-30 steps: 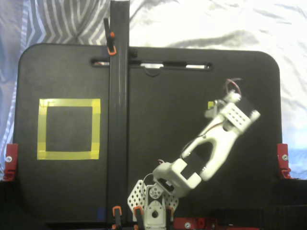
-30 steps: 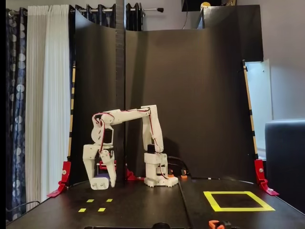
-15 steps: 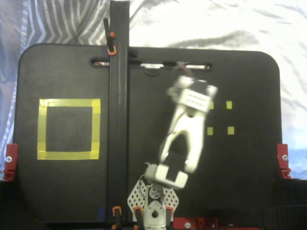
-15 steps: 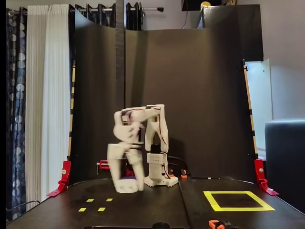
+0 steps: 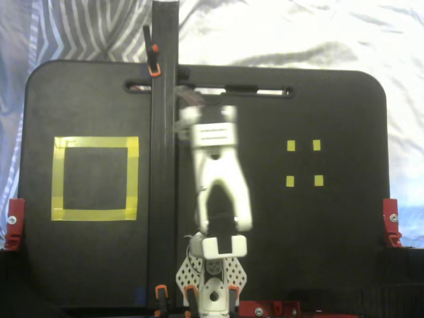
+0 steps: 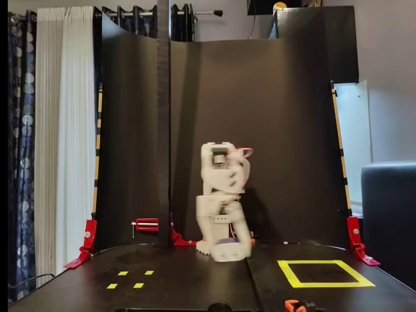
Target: Grasp a block and put it in the designated area.
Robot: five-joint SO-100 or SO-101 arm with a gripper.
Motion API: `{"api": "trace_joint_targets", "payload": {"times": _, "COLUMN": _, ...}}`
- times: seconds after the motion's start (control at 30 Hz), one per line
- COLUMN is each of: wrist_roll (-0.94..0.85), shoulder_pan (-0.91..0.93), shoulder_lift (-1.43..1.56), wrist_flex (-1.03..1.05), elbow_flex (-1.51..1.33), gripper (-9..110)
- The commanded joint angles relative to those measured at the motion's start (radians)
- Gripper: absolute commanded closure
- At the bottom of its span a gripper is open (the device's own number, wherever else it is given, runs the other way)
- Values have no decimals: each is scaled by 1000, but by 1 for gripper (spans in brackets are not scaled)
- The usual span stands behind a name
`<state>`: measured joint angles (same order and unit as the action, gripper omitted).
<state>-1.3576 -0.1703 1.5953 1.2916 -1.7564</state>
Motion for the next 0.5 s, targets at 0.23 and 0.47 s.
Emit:
{"api": "trace_joint_targets", "payload": {"times": 0.23, "wrist_roll": 222, "shoulder_pan": -284, "shoulder_lift": 48, "wrist_flex": 54, "elbow_flex": 2, "gripper": 82}}
{"api": "trace_joint_targets", "payload": {"times": 0.47, "wrist_roll": 353, "shoulder_pan": -443, "shoulder_lift": 32, "wrist_flex": 72, "elbow_flex": 2, "gripper": 82}}
